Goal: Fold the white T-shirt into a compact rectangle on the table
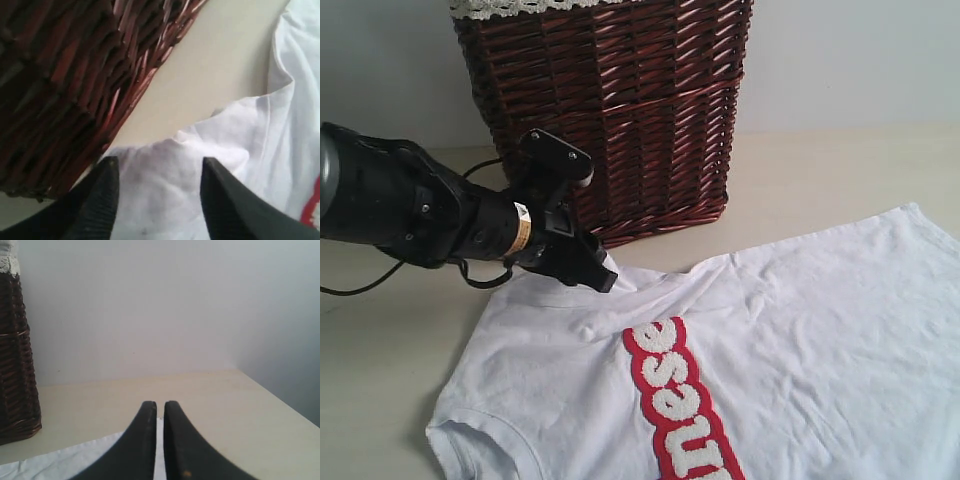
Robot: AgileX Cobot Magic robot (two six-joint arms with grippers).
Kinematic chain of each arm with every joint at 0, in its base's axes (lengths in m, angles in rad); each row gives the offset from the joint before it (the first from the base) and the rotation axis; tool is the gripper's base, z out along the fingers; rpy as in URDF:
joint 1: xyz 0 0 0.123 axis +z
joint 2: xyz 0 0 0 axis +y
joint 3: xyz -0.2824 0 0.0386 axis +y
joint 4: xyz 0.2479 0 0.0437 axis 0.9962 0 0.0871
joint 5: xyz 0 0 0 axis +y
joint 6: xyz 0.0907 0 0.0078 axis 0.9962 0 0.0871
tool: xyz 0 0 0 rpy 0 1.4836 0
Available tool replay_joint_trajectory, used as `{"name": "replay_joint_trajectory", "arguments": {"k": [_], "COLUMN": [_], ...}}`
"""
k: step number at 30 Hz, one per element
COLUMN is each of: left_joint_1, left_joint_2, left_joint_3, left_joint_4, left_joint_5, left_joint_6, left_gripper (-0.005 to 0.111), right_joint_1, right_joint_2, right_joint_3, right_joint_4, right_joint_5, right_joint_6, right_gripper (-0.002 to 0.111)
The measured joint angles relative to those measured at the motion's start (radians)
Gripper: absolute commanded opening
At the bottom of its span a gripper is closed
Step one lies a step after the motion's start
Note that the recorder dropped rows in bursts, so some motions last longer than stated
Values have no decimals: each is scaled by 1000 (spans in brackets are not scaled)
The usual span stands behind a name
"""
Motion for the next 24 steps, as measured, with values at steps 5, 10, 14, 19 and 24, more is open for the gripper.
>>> {"name": "replay_joint_trajectory", "arguments": {"k": [5,10,14,19,24], "left_joint_1": [0,0,0,0,-9], "left_joint_2": [72,125,147,121,27], "left_joint_3": [-42,-46,-46,-46,-39], "left_joint_4": [0,0,0,0,0], "left_joint_5": [19,33,35,32,-57], "left_joint_6": [28,32,38,38,35], "left_gripper": [23,1,0,0,0], "right_joint_1": [0,0,0,0,0], "right_joint_2": [0,0,0,0,0], "right_joint_3": [0,0,0,0,0], "right_joint_4": [0,0,0,0,0], "right_joint_5": [0,0,0,0,0], "right_joint_6": [0,0,0,0,0], "right_gripper": [8,8,8,8,8]}}
